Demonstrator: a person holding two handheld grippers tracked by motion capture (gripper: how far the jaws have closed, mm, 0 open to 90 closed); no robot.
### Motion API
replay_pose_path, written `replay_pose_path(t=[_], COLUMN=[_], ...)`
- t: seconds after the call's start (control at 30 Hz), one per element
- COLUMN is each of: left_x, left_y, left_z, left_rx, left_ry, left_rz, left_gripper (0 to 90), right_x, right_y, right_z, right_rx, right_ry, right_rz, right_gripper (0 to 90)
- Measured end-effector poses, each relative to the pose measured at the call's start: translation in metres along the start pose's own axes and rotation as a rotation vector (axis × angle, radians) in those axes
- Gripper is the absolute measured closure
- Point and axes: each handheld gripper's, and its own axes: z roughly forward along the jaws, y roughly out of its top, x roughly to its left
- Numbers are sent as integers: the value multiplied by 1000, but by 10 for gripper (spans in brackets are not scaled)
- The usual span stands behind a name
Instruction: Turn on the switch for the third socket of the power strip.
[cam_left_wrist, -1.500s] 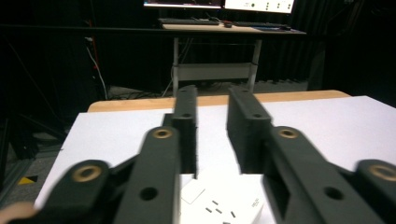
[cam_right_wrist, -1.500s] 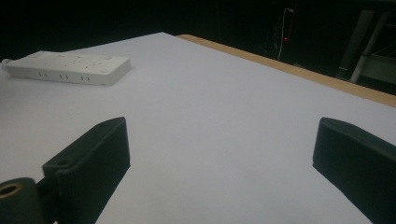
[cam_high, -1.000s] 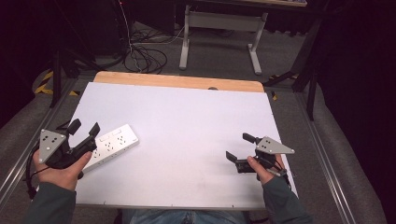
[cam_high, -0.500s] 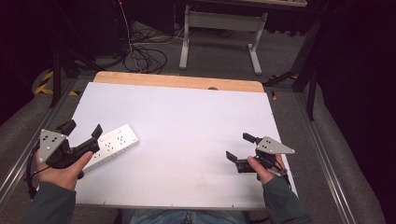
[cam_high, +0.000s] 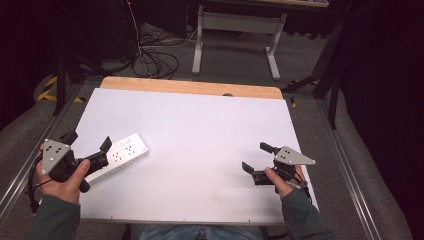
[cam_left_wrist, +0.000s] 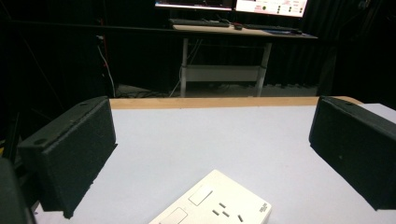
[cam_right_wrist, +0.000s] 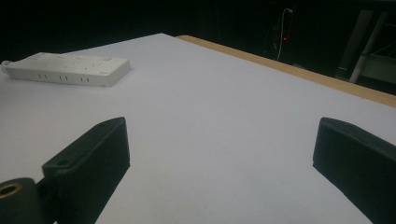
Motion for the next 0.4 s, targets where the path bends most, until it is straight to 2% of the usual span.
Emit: replay_pose_path(t=[0.4], left_x=[1], left_y=[-1], left_z=[1], left_rx=[8], left_ry=[-1], left_rz=[-2], left_gripper=[8], right_x=[-2], right_y=[0], right_z=[-1], right_rx=[-1], right_ry=[-8], right_rz=[6], right_gripper=[39])
